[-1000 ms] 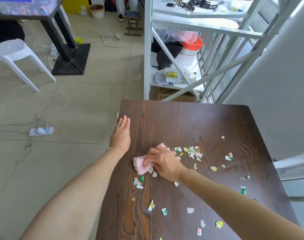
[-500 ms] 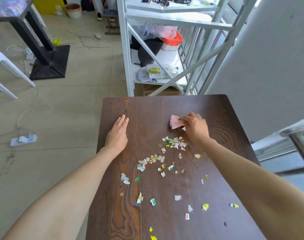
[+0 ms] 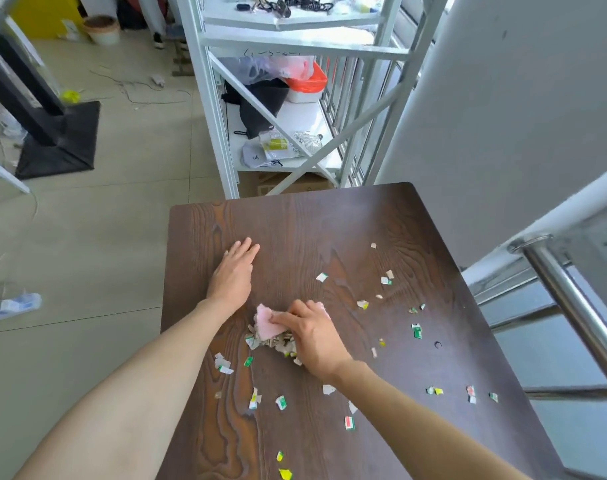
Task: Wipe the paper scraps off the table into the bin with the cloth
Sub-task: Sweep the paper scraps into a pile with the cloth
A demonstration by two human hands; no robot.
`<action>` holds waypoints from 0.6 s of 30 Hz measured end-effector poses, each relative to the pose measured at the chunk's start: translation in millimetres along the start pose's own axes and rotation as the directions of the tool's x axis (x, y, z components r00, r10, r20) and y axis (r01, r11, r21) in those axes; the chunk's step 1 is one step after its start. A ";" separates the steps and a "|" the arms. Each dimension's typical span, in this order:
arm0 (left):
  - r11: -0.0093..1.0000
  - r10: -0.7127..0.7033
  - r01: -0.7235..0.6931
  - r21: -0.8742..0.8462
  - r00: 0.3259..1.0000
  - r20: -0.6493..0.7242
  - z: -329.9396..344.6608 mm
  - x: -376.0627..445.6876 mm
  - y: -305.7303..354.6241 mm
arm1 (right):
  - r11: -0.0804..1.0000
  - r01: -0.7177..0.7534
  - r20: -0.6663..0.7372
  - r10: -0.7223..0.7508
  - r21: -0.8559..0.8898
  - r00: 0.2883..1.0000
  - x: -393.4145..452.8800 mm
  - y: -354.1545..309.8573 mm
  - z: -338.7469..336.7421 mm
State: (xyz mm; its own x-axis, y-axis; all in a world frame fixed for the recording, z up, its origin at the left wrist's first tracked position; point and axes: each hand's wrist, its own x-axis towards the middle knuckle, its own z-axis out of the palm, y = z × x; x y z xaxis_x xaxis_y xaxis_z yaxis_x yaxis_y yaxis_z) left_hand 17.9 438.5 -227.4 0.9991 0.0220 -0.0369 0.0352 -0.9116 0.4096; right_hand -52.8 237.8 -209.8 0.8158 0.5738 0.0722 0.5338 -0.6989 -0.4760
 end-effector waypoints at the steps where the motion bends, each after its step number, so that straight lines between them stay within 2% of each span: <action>1: 1.000 0.005 -0.005 0.001 1.000 0.005 -0.6 0.1 -0.2 | 1.000 0.023 0.013 -0.023 0.004 1.000 0.7 2.4 -5.5; 3: 1.000 0.006 -0.006 0.007 1.000 0.001 -0.9 -0.4 0.4 | 0.999 0.013 -0.011 -0.012 0.031 1.000 4.5 11.2 -21.8; 6: 1.000 -0.012 0.012 0.005 1.000 -0.019 -1.3 -1.3 4.3 | 0.993 -0.093 -0.136 0.102 0.071 0.986 17.4 38.9 -53.7; 9: 1.000 0.016 -0.016 0.008 1.000 -0.013 -0.9 3.8 9.5 | 0.968 -0.251 -0.215 0.245 0.003 0.945 37.4 81.4 -80.4; 12: 0.998 0.066 -0.066 -0.016 0.998 0.019 4.9 11.8 19.3 | 0.912 -0.397 -0.187 0.375 -0.101 0.908 45.7 109.3 -82.0; 16: 0.999 0.017 -0.017 -0.029 1.000 -0.005 10.7 13.0 30.5 | 0.915 -0.375 -0.169 0.350 -0.150 0.921 25.0 85.9 -46.4; 18: 0.999 0.026 -0.026 -0.018 1.000 -0.010 10.8 12.1 29.7 | 0.955 -0.281 -0.157 0.264 -0.099 0.952 6.0 67.2 -30.3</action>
State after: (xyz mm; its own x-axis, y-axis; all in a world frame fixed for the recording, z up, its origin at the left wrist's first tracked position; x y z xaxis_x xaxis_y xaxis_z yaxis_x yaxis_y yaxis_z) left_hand 30.7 407.3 -225.5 0.9998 0.0024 -0.0175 0.0097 -0.9042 0.4270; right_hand -5.4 181.4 -214.8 0.9521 0.2948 0.0809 0.3025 -0.8706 -0.3880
